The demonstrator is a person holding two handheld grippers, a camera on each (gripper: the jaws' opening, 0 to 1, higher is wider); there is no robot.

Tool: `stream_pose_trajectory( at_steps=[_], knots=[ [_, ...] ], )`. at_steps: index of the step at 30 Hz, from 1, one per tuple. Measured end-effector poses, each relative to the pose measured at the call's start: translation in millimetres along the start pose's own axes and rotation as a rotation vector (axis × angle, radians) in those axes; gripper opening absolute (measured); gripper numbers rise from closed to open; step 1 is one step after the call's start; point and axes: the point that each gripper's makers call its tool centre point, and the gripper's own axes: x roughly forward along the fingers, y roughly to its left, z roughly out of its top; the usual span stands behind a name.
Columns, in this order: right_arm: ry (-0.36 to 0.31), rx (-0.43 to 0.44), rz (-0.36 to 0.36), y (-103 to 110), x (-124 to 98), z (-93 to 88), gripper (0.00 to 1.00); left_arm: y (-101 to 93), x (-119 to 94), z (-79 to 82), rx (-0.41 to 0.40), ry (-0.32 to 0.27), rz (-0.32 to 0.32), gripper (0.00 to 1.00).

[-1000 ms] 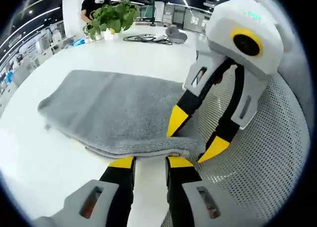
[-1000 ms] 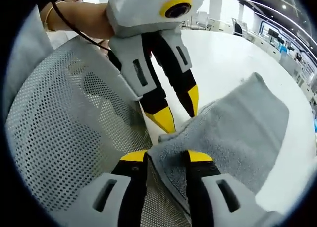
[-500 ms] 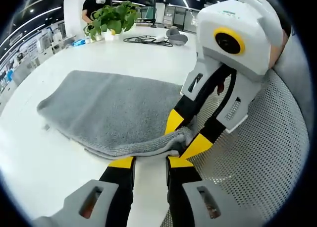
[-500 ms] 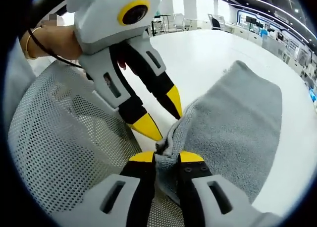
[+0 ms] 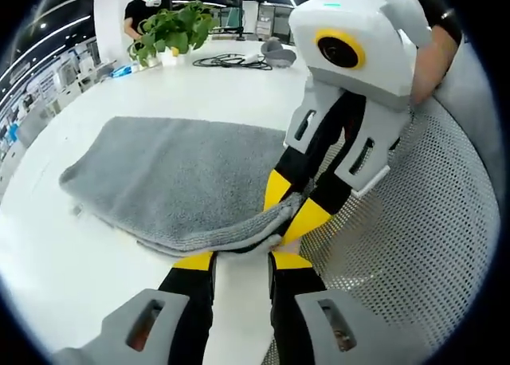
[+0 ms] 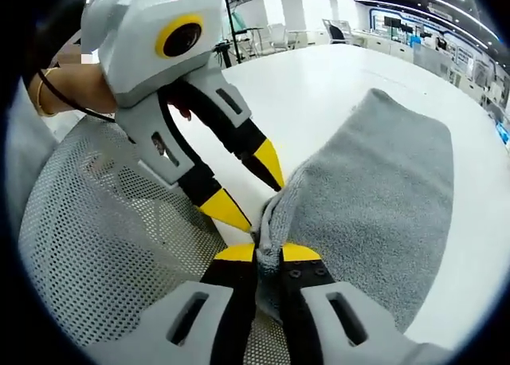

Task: Fold the towel on the table until its edges align and the towel forms a compact rectangular stack.

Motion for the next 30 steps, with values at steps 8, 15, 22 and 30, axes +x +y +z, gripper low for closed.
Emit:
stream_pose_trajectory(
  at_steps=[8,15,22,30],
  knots=[
    [-0.003,-0.015,0.017,-0.9,-5.9,7.4,0.06,1.7,-5.1,18.4,0.199,-0.004,0.028,0.34],
    [0.014,-0.104,0.024,0.9,-16.4,14.0,0.06,-5.0,5.5,28.3,0.362,0.014,-0.030,0.34],
    [0.016,-0.144,0.009,-5.8,-23.1,13.5,0.07,-11.0,10.5,33.0,0.386,0.020,-0.075,0.20],
    [0.012,-0.136,-0.011,-13.2,-38.7,4.0,0.10,-13.4,13.3,32.4,0.295,0.011,-0.111,0.10]
  ],
)
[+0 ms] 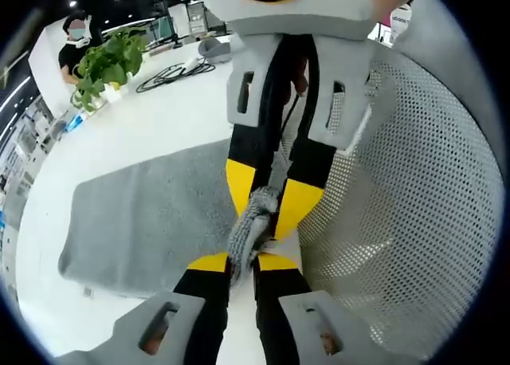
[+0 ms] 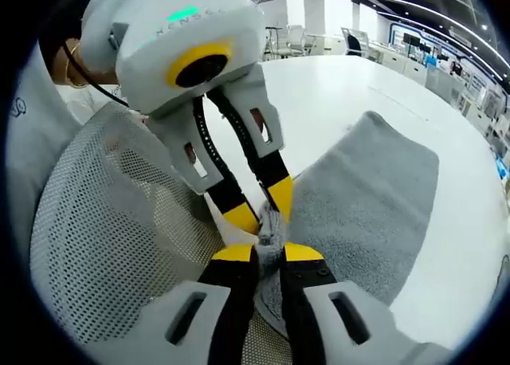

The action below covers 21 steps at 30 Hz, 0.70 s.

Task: Fold the towel on the table until its edges align and the towel forms a compact rectangular stack.

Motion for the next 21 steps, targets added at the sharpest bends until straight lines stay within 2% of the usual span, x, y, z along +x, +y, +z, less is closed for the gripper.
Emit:
stream_pose_trajectory(
  at_steps=[2,4,6,11,12,16,21],
  knots=[
    [-0.001,0.002,-0.007,-2.1,-4.9,-2.2,0.10,0.7,-0.5,-0.3,-0.020,-0.006,0.001,0.09],
    [-0.003,0.010,-0.015,-3.2,-12.8,-3.7,0.10,1.6,-1.6,2.3,-0.133,-0.056,-0.010,0.09],
    [-0.005,0.014,-0.029,-6.9,-15.7,-9.4,0.13,6.6,-4.5,5.0,-0.204,-0.093,-0.001,0.08],
    [0.038,0.004,-0.041,-8.8,-23.6,-27.0,0.17,13.8,-12.2,10.2,-0.327,-0.153,0.018,0.07],
    [0.042,0.004,-0.043,-9.4,-23.8,-29.7,0.17,18.9,-12.9,7.3,-0.347,-0.162,0.022,0.07],
    [0.074,-0.035,-0.071,-13.4,-26.8,-38.4,0.20,23.1,-14.8,11.4,-0.491,-0.227,0.031,0.07],
    [0.080,-0.062,-0.123,-20.5,-31.8,-40.5,0.26,31.2,-20.3,11.3,-0.577,-0.270,0.052,0.07]
  ],
)
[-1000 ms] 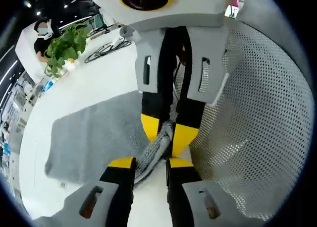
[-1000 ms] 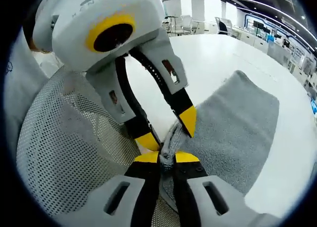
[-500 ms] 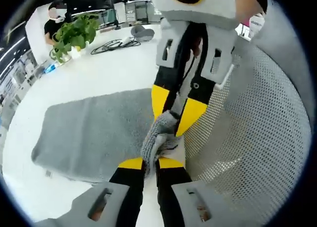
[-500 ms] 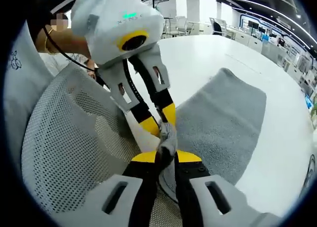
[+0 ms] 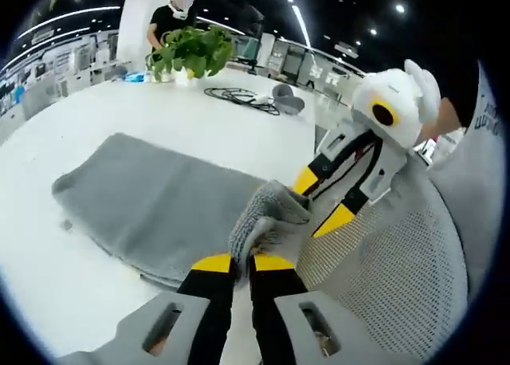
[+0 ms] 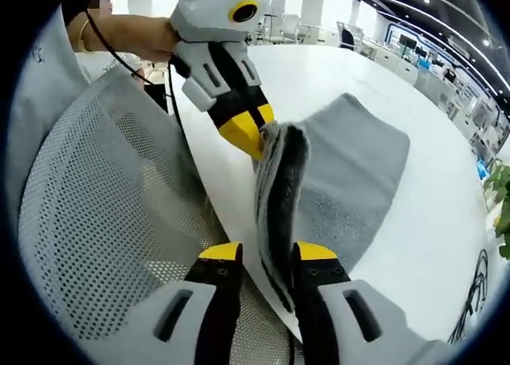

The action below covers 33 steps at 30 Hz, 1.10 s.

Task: Fold the towel on the table until its edges align and the towel forms a compact rectangular stack.

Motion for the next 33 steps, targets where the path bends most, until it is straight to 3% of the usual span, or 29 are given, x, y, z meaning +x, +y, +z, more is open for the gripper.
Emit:
stream_pose_trajectory(
  at_steps=[6,12,15,18,24,27,33],
  knots=[
    [0.001,0.004,-0.079,-15.8,-4.9,-9.4,0.28,3.5,-3.0,8.0,-0.117,-0.071,-0.005,0.07],
    [-0.006,0.037,-0.089,-24.7,-15.0,-12.8,0.29,6.6,-8.8,9.5,-0.147,-0.090,0.009,0.07],
    [0.011,0.002,-0.087,-24.6,-13.6,-15.0,0.29,5.6,-12.3,16.1,-0.247,-0.139,0.006,0.07],
    [0.053,-0.090,-0.088,-22.0,-11.0,-19.6,0.30,12.4,-16.8,18.3,-0.312,-0.169,0.011,0.07],
    [0.062,-0.096,-0.109,-24.0,-7.1,-20.5,0.29,19.9,-21.4,21.1,-0.350,-0.198,0.015,0.07],
    [0.086,-0.092,-0.127,-31.9,-7.5,-24.0,0.23,21.6,-23.0,22.2,-0.368,-0.212,0.011,0.07],
    [0.017,-0.067,-0.127,-37.3,-9.7,-10.9,0.13,20.9,-25.2,23.4,-0.342,-0.212,0.012,0.07]
  ],
)
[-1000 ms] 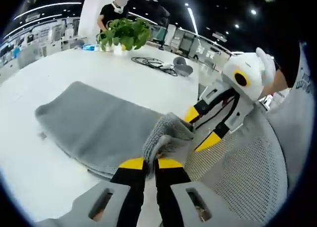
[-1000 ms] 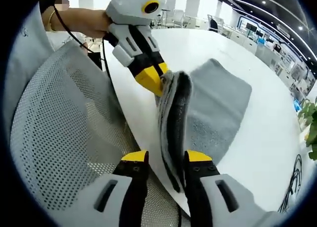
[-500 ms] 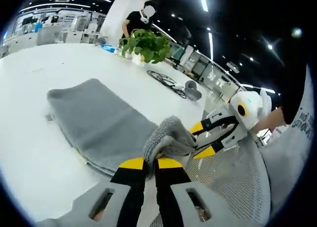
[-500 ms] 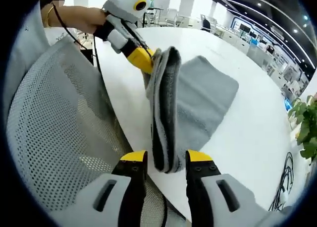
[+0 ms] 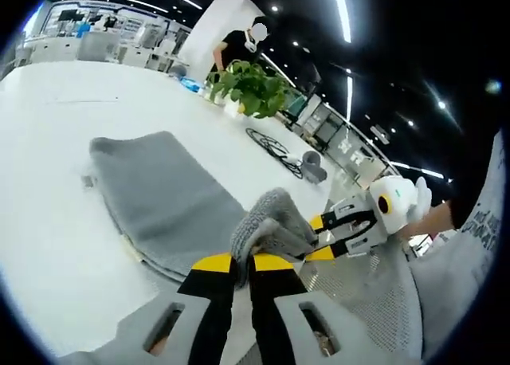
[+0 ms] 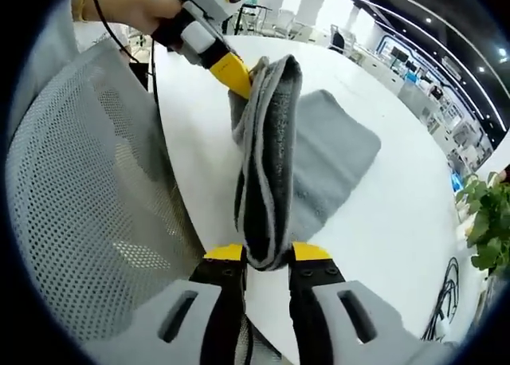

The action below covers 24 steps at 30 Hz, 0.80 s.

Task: Fold the towel on the table until its edges align and the towel forms a compact rectangular stack.

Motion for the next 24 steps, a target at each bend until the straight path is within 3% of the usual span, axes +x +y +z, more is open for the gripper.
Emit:
stream_pose_trajectory(
  at_steps=[3,5,10,20,24],
  knots=[
    [-0.019,0.054,0.019,0.8,-1.9,4.8,0.09,3.7,-2.9,-0.4,0.043,0.015,0.020,0.07],
    [-0.035,0.088,0.027,0.4,-3.2,7.9,0.08,4.0,-5.2,-1.1,0.115,0.037,0.038,0.07],
    [-0.079,0.221,0.074,2.7,-7.5,13.5,0.06,-4.0,-11.8,2.4,0.144,0.035,0.041,0.07],
    [-0.127,0.262,0.081,-8.0,-22.0,30.5,0.04,-6.1,-22.5,-1.8,0.224,0.053,0.056,0.07],
    [-0.159,0.300,0.084,-13.2,-26.5,38.4,0.04,-4.8,-29.4,10.0,0.249,-0.004,0.073,0.07]
  ],
)
